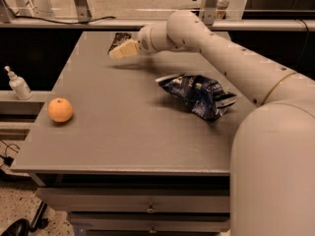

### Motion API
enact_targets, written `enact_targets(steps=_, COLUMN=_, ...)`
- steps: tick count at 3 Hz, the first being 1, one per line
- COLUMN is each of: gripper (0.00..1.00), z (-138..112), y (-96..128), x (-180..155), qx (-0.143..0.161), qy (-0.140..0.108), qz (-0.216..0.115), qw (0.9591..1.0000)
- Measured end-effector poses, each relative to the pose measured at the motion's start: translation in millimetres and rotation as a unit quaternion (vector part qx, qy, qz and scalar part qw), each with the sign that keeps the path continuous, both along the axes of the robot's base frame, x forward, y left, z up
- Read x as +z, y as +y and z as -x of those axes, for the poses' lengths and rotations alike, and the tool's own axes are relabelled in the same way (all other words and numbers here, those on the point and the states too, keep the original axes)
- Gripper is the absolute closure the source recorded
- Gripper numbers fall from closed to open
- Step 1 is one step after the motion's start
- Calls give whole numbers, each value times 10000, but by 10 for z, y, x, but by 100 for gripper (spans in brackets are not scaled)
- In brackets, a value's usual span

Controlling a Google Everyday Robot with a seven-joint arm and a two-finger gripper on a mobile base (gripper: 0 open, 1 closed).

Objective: Pick rxbar chocolate

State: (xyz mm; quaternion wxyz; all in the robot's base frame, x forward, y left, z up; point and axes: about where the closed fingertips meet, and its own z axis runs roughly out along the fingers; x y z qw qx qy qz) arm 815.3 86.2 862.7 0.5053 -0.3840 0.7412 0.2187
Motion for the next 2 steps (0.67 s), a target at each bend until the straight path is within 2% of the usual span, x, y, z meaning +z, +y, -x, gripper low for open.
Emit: enact_targets(steps=2, gripper=0, z=-269, y=144, x=-191, qx=-7, qy=8, qz=207, qw=9998)
